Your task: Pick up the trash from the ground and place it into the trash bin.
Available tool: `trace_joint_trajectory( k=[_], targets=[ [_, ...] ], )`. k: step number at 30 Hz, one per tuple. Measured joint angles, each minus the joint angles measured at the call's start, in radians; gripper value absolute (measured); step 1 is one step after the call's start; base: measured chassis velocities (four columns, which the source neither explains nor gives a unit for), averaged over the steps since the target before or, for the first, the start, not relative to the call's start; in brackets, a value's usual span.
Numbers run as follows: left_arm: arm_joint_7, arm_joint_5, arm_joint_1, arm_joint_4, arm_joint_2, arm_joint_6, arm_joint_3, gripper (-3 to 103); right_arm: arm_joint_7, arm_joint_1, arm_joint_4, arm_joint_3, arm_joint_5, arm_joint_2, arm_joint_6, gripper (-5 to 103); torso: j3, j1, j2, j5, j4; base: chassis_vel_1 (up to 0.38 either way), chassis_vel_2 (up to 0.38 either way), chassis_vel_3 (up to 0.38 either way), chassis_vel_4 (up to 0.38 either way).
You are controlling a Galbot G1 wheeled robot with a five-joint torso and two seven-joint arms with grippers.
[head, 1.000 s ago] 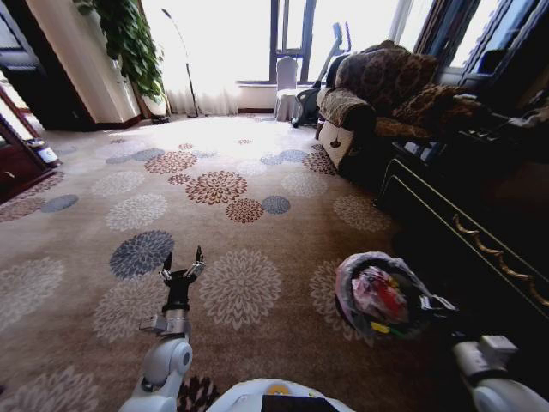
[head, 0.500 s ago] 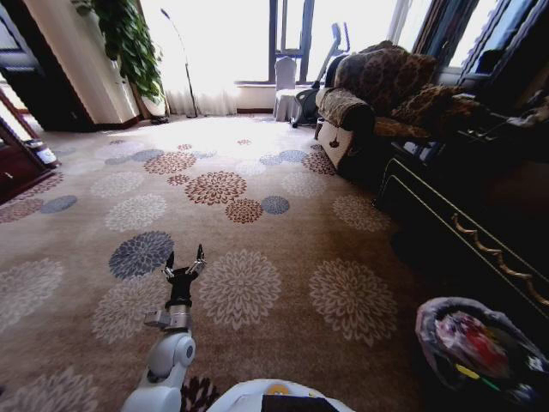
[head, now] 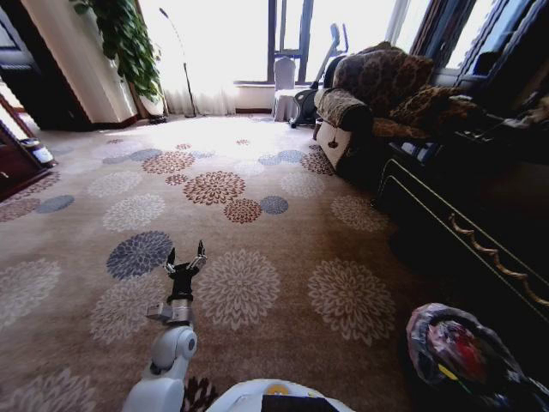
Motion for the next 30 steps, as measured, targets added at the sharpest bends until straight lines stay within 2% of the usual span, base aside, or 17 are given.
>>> trace_joint_trajectory(
  k=[3, 5, 6, 7, 9, 11, 12, 13, 15, 16, 19, 21, 24, 25, 27, 29, 30],
  targets=[
    [0.0, 0.007, 0.007, 0.003, -0.003, -0.002, 0.002, 100, -0.001, -0.009, 0.007, 0.004, 0.016, 0.0, 0.0, -2, 0.0, 0.0, 0.0, 0.0007, 0.0003, 0.0, 0.0, 0.0, 0.0],
    [0.0, 0.009, 0.007, 0.005, -0.004, -0.003, 0.003, 100, -0.001, -0.016, 0.011, 0.007, 0.018, -0.001, -0.001, 3, 0.0, 0.0, 0.0, 0.0013, 0.0005, 0.0, 0.0, 0.0, 0.0],
    [0.0, 0.012, 0.007, 0.006, -0.008, -0.005, 0.005, 100, -0.002, -0.032, 0.025, 0.014, 0.024, -0.001, -0.001, 8, 0.0, 0.0, 0.0, 0.0028, 0.0005, 0.0, 0.0, 0.0, 0.0],
    [0.001, 0.014, 0.006, 0.007, -0.013, -0.005, 0.008, 100, -0.004, -0.05, 0.045, 0.024, 0.033, 0.001, -0.004, 19, 0.0, 0.0, 0.0, 0.0033, 0.0007, 0.0, 0.0, 0.0, 0.0],
    [0.001, 0.016, 0.006, 0.007, -0.015, -0.005, 0.011, 100, -0.004, -0.065, 0.064, 0.034, 0.039, 0.005, -0.004, 19, 0.0, 0.0, 0.0, 0.0036, 0.0006, 0.0, 0.0, 0.0, 0.0],
    [0.001, 0.022, 0.006, 0.007, -0.019, -0.005, 0.016, 100, -0.004, -0.096, 0.113, 0.063, 0.049, 0.02, -0.004, 30, 0.0, 0.0, 0.0, 0.0021, 0.0005, 0.0, 0.0, 0.0, 0.0],
    [0.001, 0.022, 0.006, 0.007, -0.019, -0.005, 0.016, 100, -0.004, -0.096, 0.113, 0.063, 0.049, 0.02, -0.004, 30, 0.0, 0.0, 0.0, 0.0021, 0.0005, 0.0, 0.0, 0.0, 0.0],
    [0.001, 0.024, 0.007, 0.008, -0.02, -0.006, 0.018, 100, -0.004, -0.099, 0.128, 0.073, 0.052, 0.03, -0.004, 36, 0.0, 0.0, 0.0, 0.0016, 0.0004, 0.0, 0.0, 0.0, 0.0],
    [0.002, 0.028, 0.007, 0.01, -0.021, -0.008, 0.021, 100, -0.005, -0.098, 0.181, 0.103, 0.059, 0.061, -0.005, 47, 0.0, 0.0, 0.0, 0.0024, 0.0005, 0.0, 0.0, 0.0, 0.0],
    [0.002, 0.028, 0.007, 0.01, -0.021, -0.008, 0.021, 100, -0.005, -0.098, 0.181, 0.103, 0.059, 0.061, -0.005, 47, 0.0, 0.0, 0.0, 0.0024, 0.0005, 0.0, 0.0, 0.0, 0.0],
    [0.002, 0.028, 0.006, 0.011, -0.016, -0.009, 0.02, 100, -0.005, -0.128, 0.247, 0.143, 0.064, 0.079, -0.006, 63, 0.0, 0.0, 0.0, 0.0008, 0.0002, 0.0, 0.0, 0.0, 0.0],
    [0.002, 0.028, 0.007, 0.009, -0.016, -0.009, 0.016, 100, -0.005, -0.131, 0.253, 0.146, 0.064, 0.078, -0.009, 63, 0.0, 0.0, 0.0, 0.0007, 0.0002, 0.0, 0.0, 0.0, 0.0],
    [0.002, 0.024, 0.01, 0.004, -0.017, -0.011, 0.004, 100, -0.005, -0.125, 0.259, 0.135, 0.057, 0.076, -0.013, 79, 0.0, 0.0, 0.0, 0.0018, 0.0006, 0.0, 0.0, 0.0, 0.0],
    [0.002, 0.024, 0.01, 0.004, -0.017, -0.011, 0.004, 100, -0.005, -0.125, 0.259, 0.135, 0.057, 0.076, -0.013, 79, 0.0, 0.0, 0.0, 0.0018, 0.0006, 0.0, 0.0, 0.0, 0.0],
    [0.002, 0.022, 0.016, 0.001, -0.017, -0.012, -0.002, 100, -0.005, -0.129, 0.269, 0.13, 0.057, 0.083, -0.014, 90, 0.0, 0.0, 0.0, 0.0016, 0.0004, 0.0, 0.0, 0.0, 0.0],
    [0.001, 0.022, 0.02, 0.0, -0.017, -0.013, -0.004, 100, -0.005, -0.131, 0.27, 0.129, 0.055, 0.087, -0.014, 90, 0.0, 0.0, 0.0, 0.001, 0.0003, 0.0, 0.0, 0.0, 0.0],
    [0.001, 0.021, 0.024, -0.002, -0.017, -0.016, -0.006, 100, -0.005, -0.132, 0.262, 0.127, 0.043, 0.089, -0.011, 98, 0.0, 0.0, 0.0, 0.0009, 0.0003, 0.0, 0.0, 0.0, 0.0]
  ],
)
